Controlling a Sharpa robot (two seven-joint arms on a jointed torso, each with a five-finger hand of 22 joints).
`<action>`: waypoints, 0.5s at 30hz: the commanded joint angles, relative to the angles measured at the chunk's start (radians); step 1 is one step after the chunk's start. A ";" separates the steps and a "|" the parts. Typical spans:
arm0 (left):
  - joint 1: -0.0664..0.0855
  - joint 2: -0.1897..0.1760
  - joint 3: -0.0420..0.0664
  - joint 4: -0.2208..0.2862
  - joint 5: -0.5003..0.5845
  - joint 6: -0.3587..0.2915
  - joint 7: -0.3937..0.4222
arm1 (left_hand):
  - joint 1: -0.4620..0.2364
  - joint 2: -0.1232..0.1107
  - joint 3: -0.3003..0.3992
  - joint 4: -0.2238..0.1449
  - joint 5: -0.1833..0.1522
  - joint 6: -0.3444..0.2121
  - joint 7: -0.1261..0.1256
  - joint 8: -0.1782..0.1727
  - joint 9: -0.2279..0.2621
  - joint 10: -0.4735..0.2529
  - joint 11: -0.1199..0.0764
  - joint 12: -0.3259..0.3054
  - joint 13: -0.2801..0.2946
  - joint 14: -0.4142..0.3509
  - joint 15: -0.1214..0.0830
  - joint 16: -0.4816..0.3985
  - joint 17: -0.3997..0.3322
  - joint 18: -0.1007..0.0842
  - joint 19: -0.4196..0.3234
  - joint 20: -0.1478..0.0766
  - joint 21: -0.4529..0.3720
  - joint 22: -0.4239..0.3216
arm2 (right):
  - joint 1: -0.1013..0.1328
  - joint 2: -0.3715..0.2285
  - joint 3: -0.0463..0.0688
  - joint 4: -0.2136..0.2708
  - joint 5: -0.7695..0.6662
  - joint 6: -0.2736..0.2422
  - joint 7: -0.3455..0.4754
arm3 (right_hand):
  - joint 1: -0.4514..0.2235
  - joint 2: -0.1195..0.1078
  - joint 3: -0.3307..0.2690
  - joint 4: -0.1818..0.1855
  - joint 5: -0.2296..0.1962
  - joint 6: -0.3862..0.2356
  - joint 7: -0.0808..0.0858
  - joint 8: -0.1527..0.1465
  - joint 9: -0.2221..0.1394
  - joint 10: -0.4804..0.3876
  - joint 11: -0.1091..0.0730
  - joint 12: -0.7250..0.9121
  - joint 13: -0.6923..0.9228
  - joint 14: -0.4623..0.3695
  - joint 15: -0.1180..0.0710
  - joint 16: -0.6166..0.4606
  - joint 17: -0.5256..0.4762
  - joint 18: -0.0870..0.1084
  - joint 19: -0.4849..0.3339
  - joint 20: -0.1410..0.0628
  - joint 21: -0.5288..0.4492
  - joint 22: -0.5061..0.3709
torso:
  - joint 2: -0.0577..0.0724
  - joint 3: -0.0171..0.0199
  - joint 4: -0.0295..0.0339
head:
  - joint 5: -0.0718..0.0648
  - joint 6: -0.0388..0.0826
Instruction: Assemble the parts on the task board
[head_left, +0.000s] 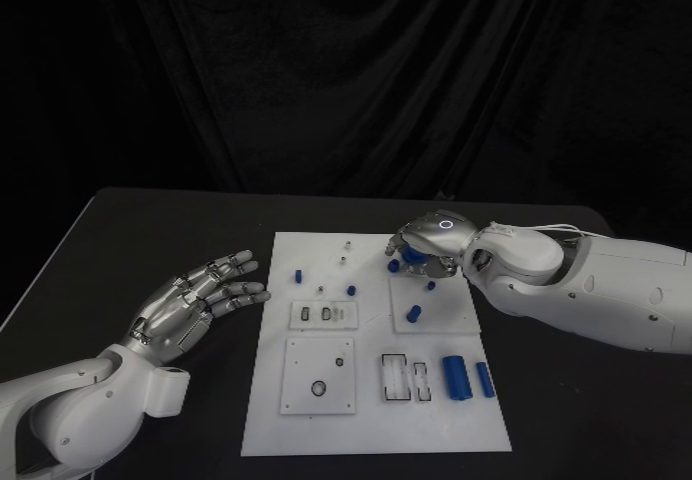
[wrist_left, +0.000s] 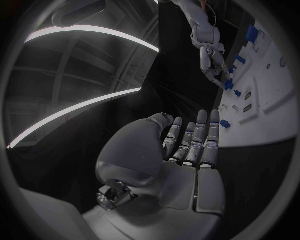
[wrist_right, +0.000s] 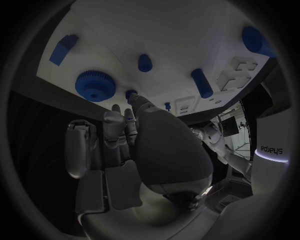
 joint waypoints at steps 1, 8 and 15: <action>0.001 0.003 0.001 -0.002 0.005 0.022 0.164 | -0.007 0.001 0.005 -0.001 0.005 -0.006 -0.003 -0.004 -0.001 0.000 0.004 0.002 0.000 -0.007 0.002 0.001 -0.001 -0.007 -0.008 0.000 -0.007 -0.001 | -0.007 0.005 0.001 -0.008 -0.016 -0.041 -0.001 | 0.001 0.003 0.010 0.000 0.004 0.006 -0.001 -0.007 0.001 0.008 0.001 -0.008 -0.002 0.008 0.002 0.006 0.003 -0.016 0.008 0.000 0.003 0.079 | -0.001 0.0012 -0.0005 | 0.000 -0.004; 0.001 0.007 0.001 -0.007 0.005 0.026 0.156 | -0.008 0.003 0.009 -0.003 0.005 -0.007 -0.002 -0.005 -0.001 0.001 0.005 0.003 0.000 -0.009 0.003 0.002 -0.002 -0.007 -0.009 0.001 -0.008 -0.002 | -0.016 0.017 0.001 -0.025 -0.016 -0.048 0.007 | -0.003 0.009 0.024 0.005 -0.004 0.019 0.000 -0.014 0.004 0.028 0.001 -0.019 -0.001 0.013 0.004 0.013 0.014 -0.018 0.013 0.003 0.006 0.086 | -0.003 0.0006 -0.0022 | 0.003 -0.012; 0.001 0.011 0.001 -0.012 0.005 0.029 0.149 | -0.008 0.005 0.011 -0.003 0.005 -0.007 -0.001 -0.005 -0.001 0.002 0.006 0.004 0.000 -0.010 0.003 0.002 -0.003 -0.007 -0.010 0.001 -0.008 -0.002 | -0.026 0.031 0.001 -0.040 -0.016 -0.061 0.022 | -0.003 0.009 0.051 0.009 -0.004 0.056 0.005 -0.019 0.011 0.074 -0.006 -0.041 -0.002 0.018 0.000 0.019 0.028 -0.019 0.018 0.000 0.009 0.094 | -0.003 0.0010 -0.0029 | 0.004 -0.017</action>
